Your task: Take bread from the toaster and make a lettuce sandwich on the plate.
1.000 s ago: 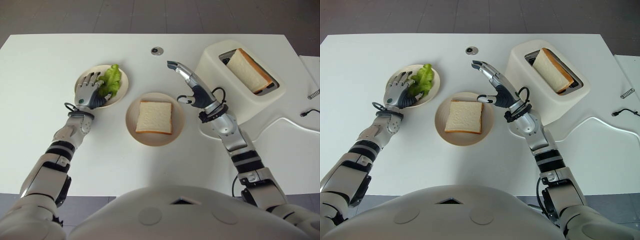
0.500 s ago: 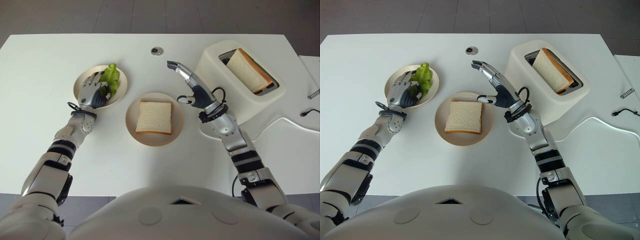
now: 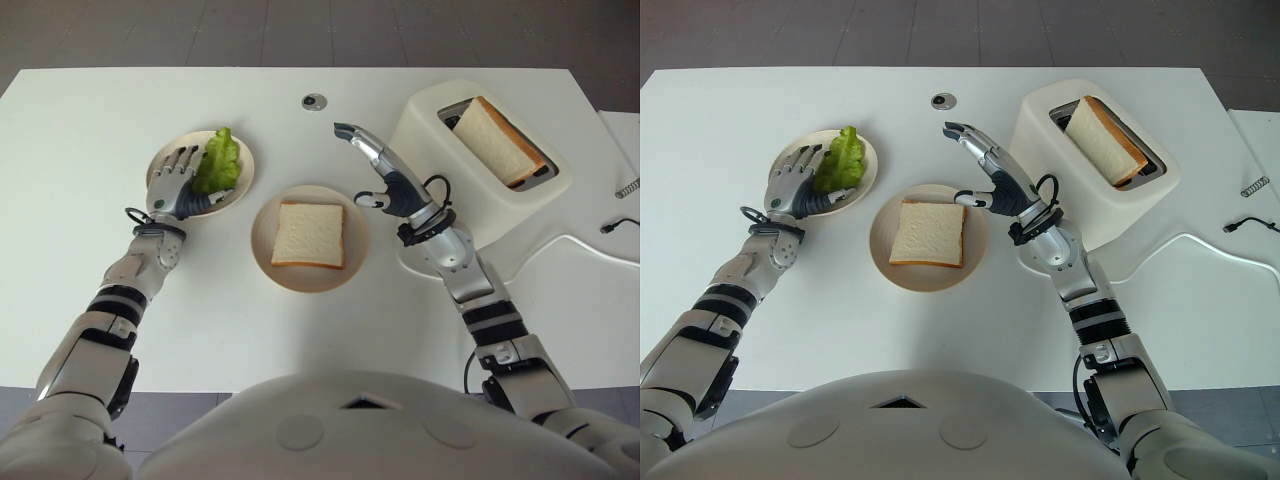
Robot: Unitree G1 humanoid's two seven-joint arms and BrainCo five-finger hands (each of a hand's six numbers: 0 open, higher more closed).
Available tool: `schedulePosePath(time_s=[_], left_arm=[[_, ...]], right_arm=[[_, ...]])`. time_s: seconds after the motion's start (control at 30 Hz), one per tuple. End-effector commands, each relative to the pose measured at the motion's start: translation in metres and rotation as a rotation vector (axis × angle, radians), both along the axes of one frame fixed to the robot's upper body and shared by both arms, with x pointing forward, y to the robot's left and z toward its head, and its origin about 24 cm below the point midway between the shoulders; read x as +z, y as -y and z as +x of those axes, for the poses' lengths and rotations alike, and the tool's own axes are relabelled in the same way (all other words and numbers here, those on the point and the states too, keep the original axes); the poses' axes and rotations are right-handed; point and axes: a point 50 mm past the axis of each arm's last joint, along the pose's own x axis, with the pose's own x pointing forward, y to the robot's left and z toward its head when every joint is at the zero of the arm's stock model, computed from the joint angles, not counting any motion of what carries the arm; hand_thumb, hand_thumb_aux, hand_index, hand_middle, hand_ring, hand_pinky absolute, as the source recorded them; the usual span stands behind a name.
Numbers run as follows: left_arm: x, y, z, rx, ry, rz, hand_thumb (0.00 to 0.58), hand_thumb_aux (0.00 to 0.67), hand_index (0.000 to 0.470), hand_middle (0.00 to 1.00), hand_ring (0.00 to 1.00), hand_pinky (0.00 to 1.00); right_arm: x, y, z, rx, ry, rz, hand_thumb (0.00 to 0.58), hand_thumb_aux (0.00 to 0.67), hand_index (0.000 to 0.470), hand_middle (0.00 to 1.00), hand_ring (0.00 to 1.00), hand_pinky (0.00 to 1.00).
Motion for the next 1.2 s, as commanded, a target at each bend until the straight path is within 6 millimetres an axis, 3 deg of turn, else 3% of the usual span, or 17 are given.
schedulePosePath(time_s=[0.03, 0.13, 0.17, 0.33, 0.43, 0.57, 0.7, 0.87, 1.0, 1.2], left_arm=[[-0.023, -0.003, -0.011, -0.001, -0.148, 0.051, 0.474, 0.384, 0.269, 0.0, 0.0, 0.0], [-0.028, -0.003, -0.013, -0.002, -0.185, 0.052, 0.558, 0.539, 0.378, 0.0, 0.0, 0.0], [-0.029, -0.001, -0.012, -0.008, -0.188, 0.046, 0.58, 0.67, 0.47, 0.0, 0.0, 0.0], [-0.021, 0.005, -0.009, -0.038, -0.115, -0.023, 0.58, 0.67, 0.47, 0.0, 0.0, 0.0], [-0.003, 0.006, -0.004, -0.038, 0.035, -0.106, 0.58, 0.67, 0.47, 0.0, 0.0, 0.0], [0.019, 0.025, -0.007, -0.13, 0.177, -0.27, 0.58, 0.67, 0.47, 0.0, 0.0, 0.0], [0.021, 0.046, -0.015, -0.23, 0.118, -0.4, 0.58, 0.67, 0.47, 0.0, 0.0, 0.0], [0.028, 0.064, -0.025, -0.358, 0.098, -0.427, 0.58, 0.67, 0.47, 0.0, 0.0, 0.0], [0.028, 0.086, -0.037, -0.467, 0.051, -0.51, 0.58, 0.67, 0.47, 0.0, 0.0, 0.0], [0.023, 0.104, -0.055, -0.588, -0.057, -0.643, 0.58, 0.67, 0.47, 0.0, 0.0, 0.0]], right_arm=[[0.0, -0.001, 0.002, 0.004, -0.001, -0.02, 0.0, 0.0, 0.0, 0.0, 0.0, 0.0], [0.0, -0.001, 0.002, 0.006, 0.0, -0.021, 0.0, 0.0, 0.0, 0.0, 0.0, 0.0], [0.0, -0.001, 0.002, 0.005, -0.001, -0.021, 0.0, 0.0, 0.0, 0.0, 0.0, 0.0], [0.0, -0.001, 0.001, 0.005, 0.0, -0.018, 0.0, 0.0, 0.0, 0.0, 0.0, 0.0], [0.001, -0.001, 0.001, 0.004, 0.001, -0.014, 0.0, 0.0, 0.0, 0.0, 0.0, 0.0], [0.003, 0.0, 0.001, 0.001, 0.01, -0.005, 0.0, 0.0, 0.0, 0.0, 0.0, 0.0], [0.004, 0.002, 0.002, -0.008, 0.014, -0.003, 0.0, 0.0, 0.0, 0.0, 0.0, 0.0], [0.004, 0.002, 0.002, -0.009, 0.015, -0.001, 0.0, 0.0, 0.0, 0.0, 0.0, 0.0], [0.004, 0.004, 0.002, -0.014, 0.015, -0.004, 0.0, 0.0, 0.0, 0.0, 0.0, 0.0], [0.004, 0.003, 0.002, -0.006, 0.013, -0.007, 0.0, 0.0, 0.0, 0.0, 0.0, 0.0]])
